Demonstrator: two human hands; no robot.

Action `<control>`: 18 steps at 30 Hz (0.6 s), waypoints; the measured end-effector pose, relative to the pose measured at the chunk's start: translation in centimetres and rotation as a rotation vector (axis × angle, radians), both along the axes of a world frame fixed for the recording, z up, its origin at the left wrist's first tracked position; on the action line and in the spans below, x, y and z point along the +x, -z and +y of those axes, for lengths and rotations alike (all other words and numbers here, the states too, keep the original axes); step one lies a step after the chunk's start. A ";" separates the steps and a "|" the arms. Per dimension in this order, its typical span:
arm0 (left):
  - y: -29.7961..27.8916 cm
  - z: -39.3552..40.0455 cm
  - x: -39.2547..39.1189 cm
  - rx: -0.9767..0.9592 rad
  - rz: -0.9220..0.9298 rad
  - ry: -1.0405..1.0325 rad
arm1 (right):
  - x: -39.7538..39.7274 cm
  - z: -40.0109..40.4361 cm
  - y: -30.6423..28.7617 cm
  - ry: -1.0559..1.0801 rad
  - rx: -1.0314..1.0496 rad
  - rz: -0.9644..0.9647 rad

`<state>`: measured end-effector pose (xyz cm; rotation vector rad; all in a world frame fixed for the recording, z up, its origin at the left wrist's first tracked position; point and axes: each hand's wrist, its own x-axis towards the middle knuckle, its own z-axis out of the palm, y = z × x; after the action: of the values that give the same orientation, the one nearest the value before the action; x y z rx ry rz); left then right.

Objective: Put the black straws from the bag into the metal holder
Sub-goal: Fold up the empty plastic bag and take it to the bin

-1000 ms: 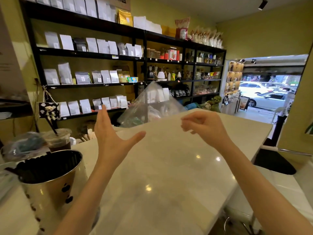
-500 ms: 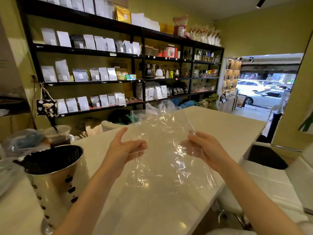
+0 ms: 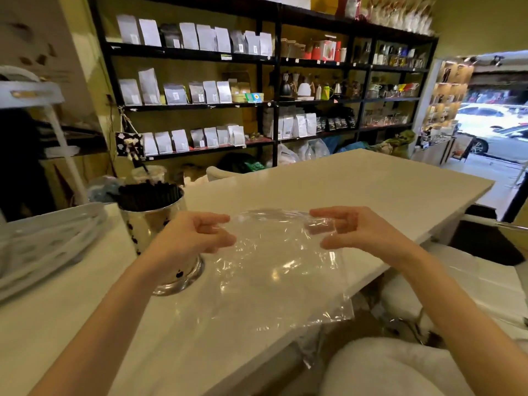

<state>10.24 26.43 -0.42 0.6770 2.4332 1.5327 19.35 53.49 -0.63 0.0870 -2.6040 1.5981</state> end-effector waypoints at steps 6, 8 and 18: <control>-0.1 -2.3 6.4 -0.246 0.260 -0.223 | 1.8 -2.8 0.3 0.089 0.355 0.197; 0.1 -2.8 8.9 -0.254 0.315 -0.273 | 3.0 -3.2 0.1 0.077 0.428 0.284; 6.5 -7.0 23.5 0.048 -0.125 -0.227 | 11.1 -6.0 2.9 -0.364 -0.110 -0.035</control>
<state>33.74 19.44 -6.90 0.3094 2.4545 1.6646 30.41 47.47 -3.57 0.5596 -2.6341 1.8616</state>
